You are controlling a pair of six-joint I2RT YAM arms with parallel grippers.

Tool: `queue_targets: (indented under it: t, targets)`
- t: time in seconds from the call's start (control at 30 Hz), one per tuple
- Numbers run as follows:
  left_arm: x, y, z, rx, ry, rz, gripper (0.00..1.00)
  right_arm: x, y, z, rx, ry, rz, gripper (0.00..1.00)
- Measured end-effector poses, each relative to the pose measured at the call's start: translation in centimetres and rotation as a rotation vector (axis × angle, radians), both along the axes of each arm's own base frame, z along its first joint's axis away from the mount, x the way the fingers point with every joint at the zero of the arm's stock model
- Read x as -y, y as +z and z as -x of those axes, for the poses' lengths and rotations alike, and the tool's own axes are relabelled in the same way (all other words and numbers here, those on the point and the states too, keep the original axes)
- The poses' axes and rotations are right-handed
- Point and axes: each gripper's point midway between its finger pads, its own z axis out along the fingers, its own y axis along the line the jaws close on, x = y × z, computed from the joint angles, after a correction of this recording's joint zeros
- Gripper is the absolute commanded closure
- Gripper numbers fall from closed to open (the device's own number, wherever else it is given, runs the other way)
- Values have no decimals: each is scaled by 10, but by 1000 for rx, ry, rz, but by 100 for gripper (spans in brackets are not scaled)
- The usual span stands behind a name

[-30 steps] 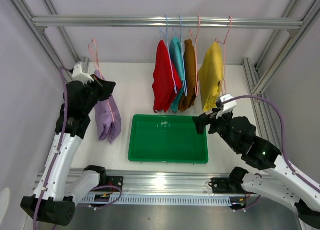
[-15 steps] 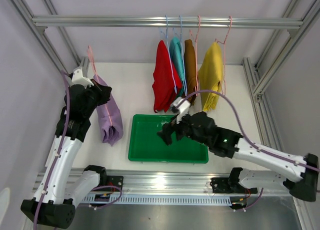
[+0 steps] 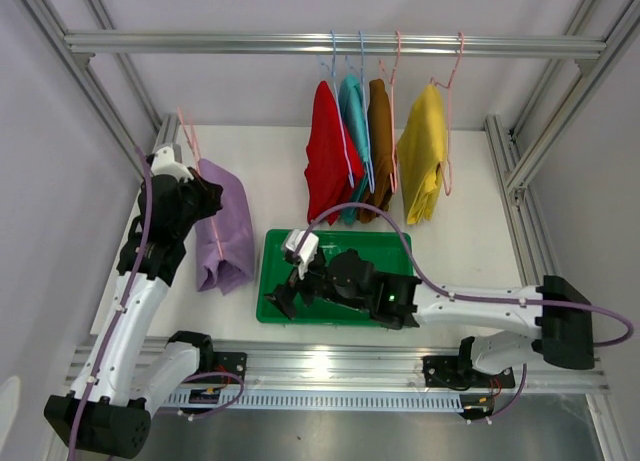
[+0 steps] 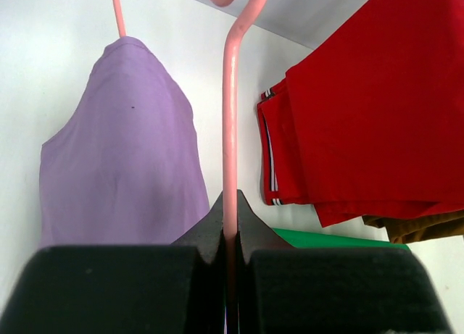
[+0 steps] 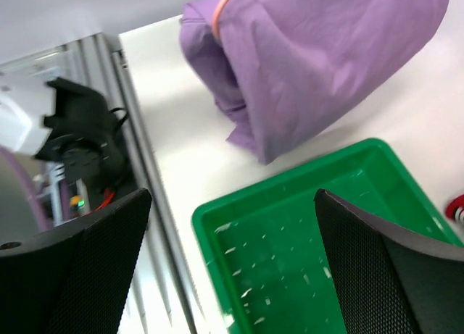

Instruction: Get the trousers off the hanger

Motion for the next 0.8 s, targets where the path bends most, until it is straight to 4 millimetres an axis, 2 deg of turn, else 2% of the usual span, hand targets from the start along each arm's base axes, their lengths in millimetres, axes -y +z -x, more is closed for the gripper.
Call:
queue_targets:
  t: [0.23,0.4,0.6,0.8]
  targets:
    - [0,-2,0,-4,-1,-3,100,-45,-28,-22,62,-21,47,1]
    - [0,-3,-1,-8,-4,-9,100,-71,-28,-32,104,-25,49,0]
    - [0,-3,0,-9,-6,-9,100,-84,-21,-51,171,-87,43,1]
    - [0,-3,0,-9,-7,-9,100,-90,-25,-71,222,-159,57,1]
